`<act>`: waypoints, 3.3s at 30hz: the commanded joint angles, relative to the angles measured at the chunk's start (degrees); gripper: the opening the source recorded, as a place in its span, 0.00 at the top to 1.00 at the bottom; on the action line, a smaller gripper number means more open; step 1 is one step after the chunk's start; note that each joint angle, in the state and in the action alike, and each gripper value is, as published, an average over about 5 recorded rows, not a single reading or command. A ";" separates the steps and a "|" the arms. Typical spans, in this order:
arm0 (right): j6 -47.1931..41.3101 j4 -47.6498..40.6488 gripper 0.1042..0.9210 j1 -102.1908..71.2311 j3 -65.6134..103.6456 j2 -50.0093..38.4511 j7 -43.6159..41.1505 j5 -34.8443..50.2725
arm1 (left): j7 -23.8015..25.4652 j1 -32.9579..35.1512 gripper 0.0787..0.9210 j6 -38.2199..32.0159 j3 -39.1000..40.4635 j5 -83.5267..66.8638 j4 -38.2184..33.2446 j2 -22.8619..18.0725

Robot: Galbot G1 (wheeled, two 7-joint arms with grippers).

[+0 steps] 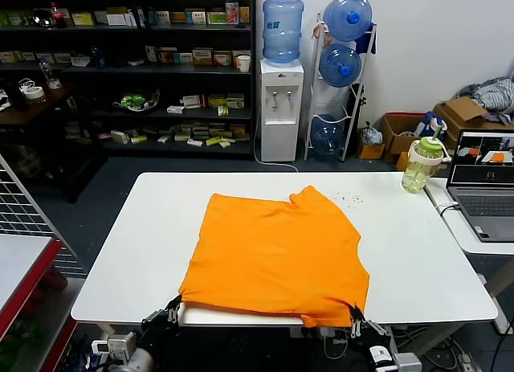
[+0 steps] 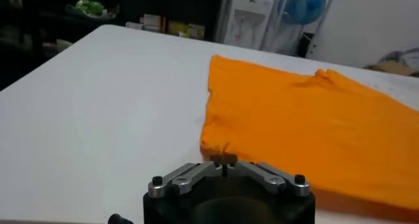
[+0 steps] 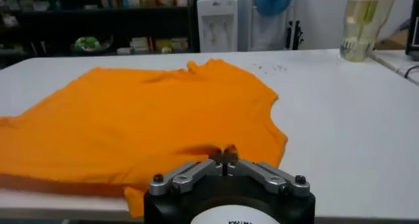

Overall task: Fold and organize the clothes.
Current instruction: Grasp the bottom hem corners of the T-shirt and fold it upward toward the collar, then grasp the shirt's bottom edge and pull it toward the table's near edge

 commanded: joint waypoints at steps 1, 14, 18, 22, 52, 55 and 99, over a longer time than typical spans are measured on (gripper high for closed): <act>-1.00 -5.77 0.98 15.98 -2.30 -1.21 2.25 4.93 | 0.96 -13.35 0.99 -1.08 3.45 -1.67 4.77 1.09; -2.65 -17.78 0.98 29.53 -8.44 -0.96 3.26 6.98 | 0.04 -30.34 0.99 -0.77 13.86 -2.98 18.47 4.57; -3.69 -20.04 0.97 30.94 -9.25 0.13 2.52 6.17 | -0.36 -32.12 0.99 -0.17 14.40 -2.93 20.85 3.89; -3.75 -20.03 0.87 30.29 -9.17 0.18 0.81 4.81 | -0.45 -32.11 0.95 0.92 14.24 -2.95 21.27 3.32; -7.13 -19.81 0.12 17.01 -0.05 -5.23 -6.32 4.86 | 1.93 -17.91 0.12 2.59 7.77 1.07 16.07 -2.30; -7.57 -19.88 0.12 17.43 -0.35 -5.00 -6.26 5.13 | 1.91 -18.92 0.12 2.59 8.17 1.03 16.86 -2.52; -3.43 -10.02 0.98 14.29 3.16 -7.32 0.22 11.31 | -3.13 -16.19 0.98 2.65 5.05 -3.41 4.52 2.82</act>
